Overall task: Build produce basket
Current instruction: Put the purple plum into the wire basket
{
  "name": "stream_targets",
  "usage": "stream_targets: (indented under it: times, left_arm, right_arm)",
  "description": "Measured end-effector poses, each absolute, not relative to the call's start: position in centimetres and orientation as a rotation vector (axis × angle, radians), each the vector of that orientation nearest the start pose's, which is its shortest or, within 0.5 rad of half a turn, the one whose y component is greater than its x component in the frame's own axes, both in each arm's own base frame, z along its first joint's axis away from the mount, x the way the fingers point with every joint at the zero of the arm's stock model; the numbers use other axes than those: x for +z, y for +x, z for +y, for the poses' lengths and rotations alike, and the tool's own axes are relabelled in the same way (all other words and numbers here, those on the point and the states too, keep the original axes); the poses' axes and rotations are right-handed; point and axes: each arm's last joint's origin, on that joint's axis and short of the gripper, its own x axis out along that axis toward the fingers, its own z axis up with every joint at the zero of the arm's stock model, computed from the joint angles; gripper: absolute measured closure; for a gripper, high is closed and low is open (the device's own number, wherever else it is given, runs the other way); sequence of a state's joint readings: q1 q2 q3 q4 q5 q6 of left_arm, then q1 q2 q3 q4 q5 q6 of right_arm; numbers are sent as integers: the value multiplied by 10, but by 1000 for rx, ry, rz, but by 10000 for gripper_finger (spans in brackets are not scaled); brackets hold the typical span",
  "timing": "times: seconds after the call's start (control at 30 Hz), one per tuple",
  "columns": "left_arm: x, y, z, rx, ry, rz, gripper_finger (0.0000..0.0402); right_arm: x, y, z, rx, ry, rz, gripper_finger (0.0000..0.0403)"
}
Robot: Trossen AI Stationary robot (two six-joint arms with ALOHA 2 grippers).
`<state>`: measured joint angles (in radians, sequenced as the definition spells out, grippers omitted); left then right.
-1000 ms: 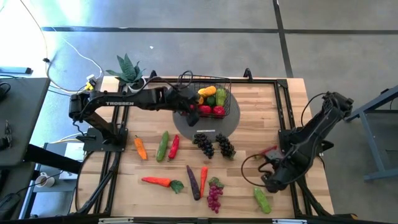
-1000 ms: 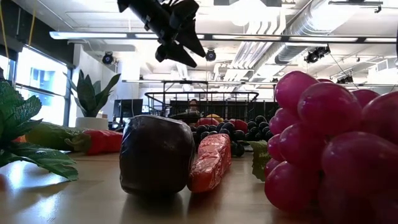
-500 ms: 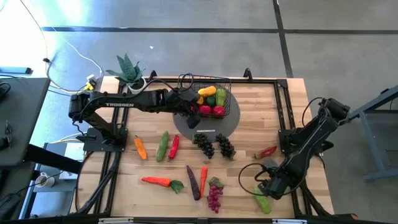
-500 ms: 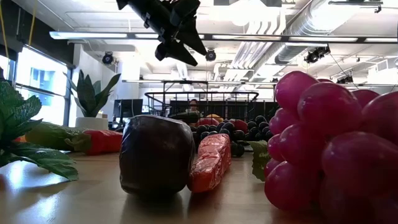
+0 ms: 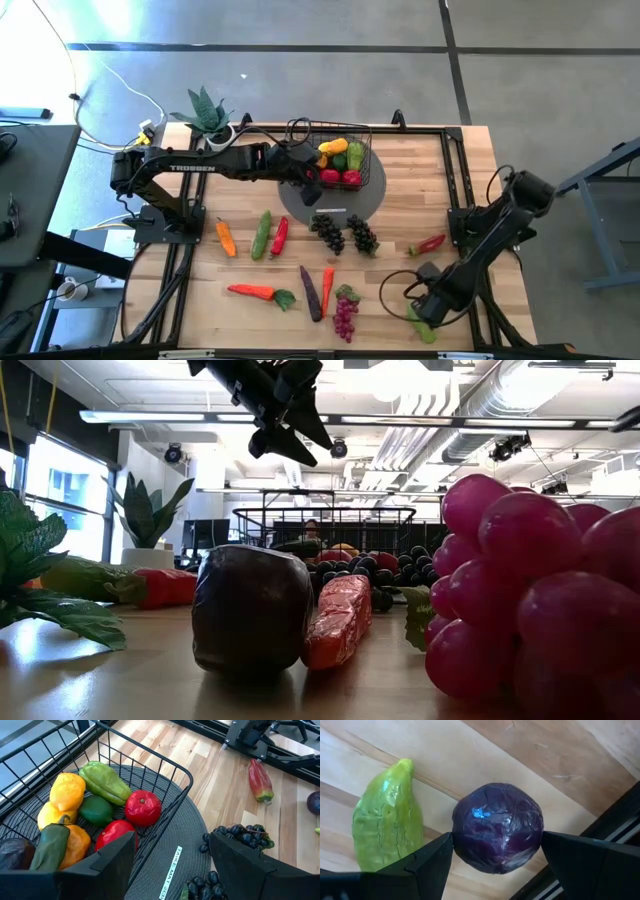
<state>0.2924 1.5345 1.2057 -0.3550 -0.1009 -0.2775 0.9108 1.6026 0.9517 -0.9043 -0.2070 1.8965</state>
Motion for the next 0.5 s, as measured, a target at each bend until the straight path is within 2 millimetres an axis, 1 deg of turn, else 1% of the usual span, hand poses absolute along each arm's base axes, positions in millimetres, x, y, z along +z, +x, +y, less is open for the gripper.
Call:
stream_targets:
  times: [0.2,0.5]
  left_arm:
    - [284,321,100,471,-329,629,158]
    - [284,321,100,470,-327,629,158]
  right_arm:
    - [163,158,213,-759,822,1645,121]
    - [162,158,214,-768,838,1646,121]
